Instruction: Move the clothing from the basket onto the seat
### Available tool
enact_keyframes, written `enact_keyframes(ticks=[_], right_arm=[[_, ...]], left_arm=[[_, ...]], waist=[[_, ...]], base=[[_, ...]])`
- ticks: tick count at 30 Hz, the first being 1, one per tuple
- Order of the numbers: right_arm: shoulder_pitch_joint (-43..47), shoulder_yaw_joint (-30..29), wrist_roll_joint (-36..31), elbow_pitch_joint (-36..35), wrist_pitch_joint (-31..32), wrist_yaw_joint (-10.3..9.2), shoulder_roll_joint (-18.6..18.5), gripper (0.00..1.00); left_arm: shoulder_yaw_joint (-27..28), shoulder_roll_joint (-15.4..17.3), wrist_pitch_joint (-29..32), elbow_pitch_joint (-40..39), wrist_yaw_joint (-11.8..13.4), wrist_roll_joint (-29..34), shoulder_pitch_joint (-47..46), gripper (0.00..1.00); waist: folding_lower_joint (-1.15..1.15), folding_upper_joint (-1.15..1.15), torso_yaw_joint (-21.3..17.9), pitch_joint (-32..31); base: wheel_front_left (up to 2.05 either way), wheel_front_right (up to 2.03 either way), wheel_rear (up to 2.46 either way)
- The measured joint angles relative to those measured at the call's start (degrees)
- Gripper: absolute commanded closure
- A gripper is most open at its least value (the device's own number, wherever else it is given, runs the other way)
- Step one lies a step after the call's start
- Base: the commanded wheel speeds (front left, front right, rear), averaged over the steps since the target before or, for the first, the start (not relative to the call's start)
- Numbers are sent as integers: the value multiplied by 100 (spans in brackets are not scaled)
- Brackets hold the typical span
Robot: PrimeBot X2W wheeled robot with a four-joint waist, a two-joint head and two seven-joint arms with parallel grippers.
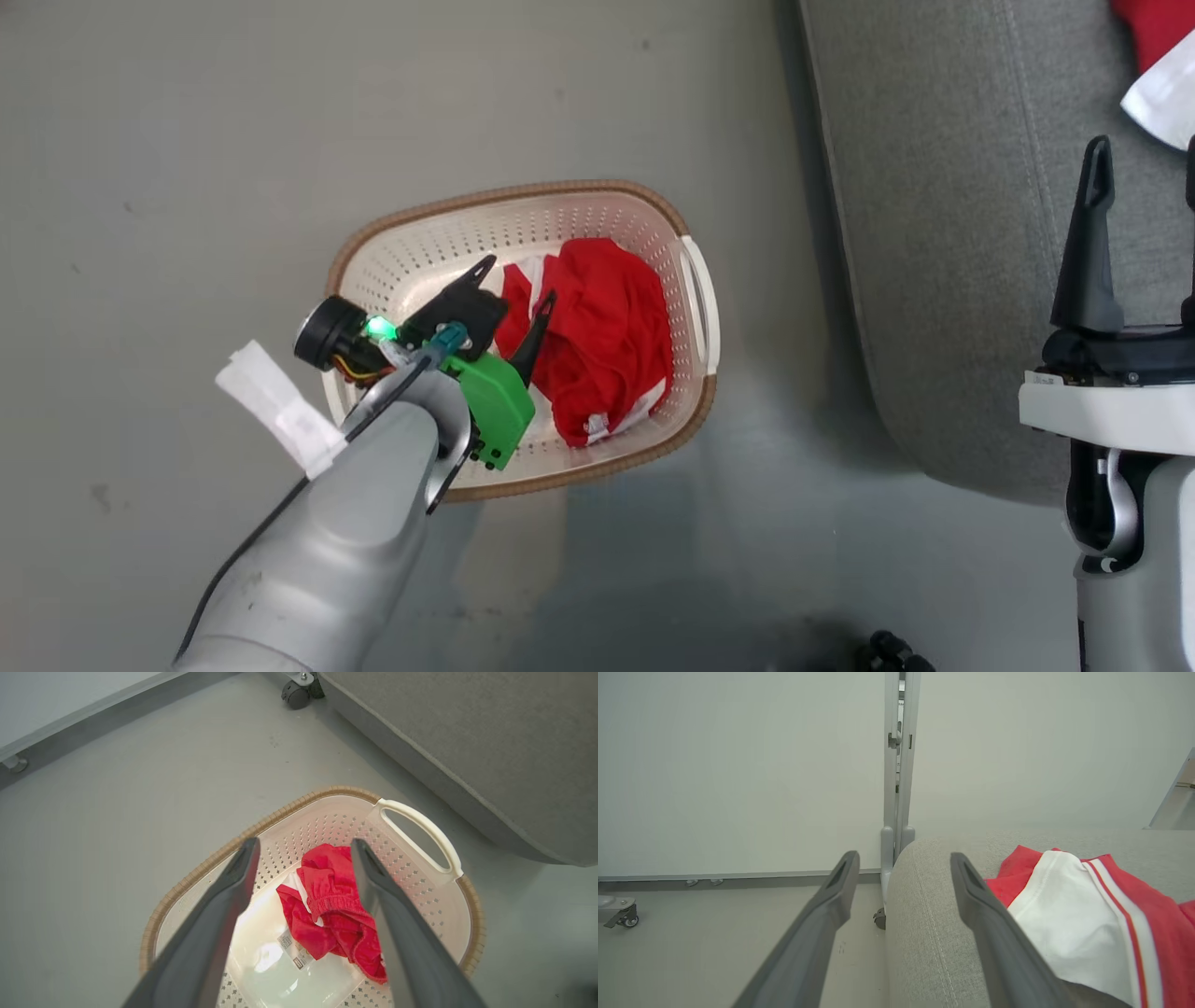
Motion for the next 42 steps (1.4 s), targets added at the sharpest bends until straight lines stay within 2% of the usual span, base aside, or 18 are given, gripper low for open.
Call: enact_keyframes(ticks=[5, 12, 17, 21, 24, 30, 31, 32, 33, 42], right_arm=[[-183, 96, 90, -127, 0, 0, 24, 0], [-398, 281, 154, -274, 0, 0, 26, 0], [-493, 325, 198, -465, 0, 0, 27, 0], [-548, 324, 283, -703, 0, 1, 32, 0], [-615, 224, 480, -887, 0, 0, 27, 0], [-611, 237, 359, -1150, 0, 0, 31, 0], [-609, 244, 342, -1177, 0, 0, 32, 0], [-609, 247, 321, -1193, 0, 0, 32, 0], [-609, 253, 315, -1217, 0, 0, 32, 0], [-627, 252, 268, -1161, 0, 0, 33, 0]], left_arm=[[-606, -7, 324, 595, -3, -363, -733, 0], [-1100, -18, 784, 1109, -4, -743, -1469, 0], [-1166, -13, 964, 1595, 10, -800, -1922, 0], [-1159, 27, 1123, 1908, 148, -803, -2088, 0], [-1144, 89, 1223, 2017, 232, -834, -2145, 0], [-1113, 126, 1363, 2092, 250, -915, -2148, 0], [-1118, 126, 1363, 2098, 256, -932, -2148, 25], [-1124, 126, 1365, 2105, 256, -947, -2148, 69], [-1124, 126, 1352, 2113, 256, -951, -2148, 100], [-1116, 51, 900, 2115, 205, -1158, -2119, 100]], waist=[[0, 0, -150, 650], [0, 0, -415, 1442], [0, 0, -628, 1896], [0, 0, -808, 2166], [0, 0, -932, 2314], [-1, 0, -1079, 2495], [0, 0, -1086, 2508], [0, 0, -1086, 2514], [0, 0, -1080, 2517], [-1, 0, -1013, 2393]], base=[[0, 0, 0], [0, 0, 0], [0, 0, 0], [0, 0, 0], [0, 0, 0], [0, 0, 0], [0, 0, 0], [0, 0, 0], [0, 0, 0], [0, 0, 0]])
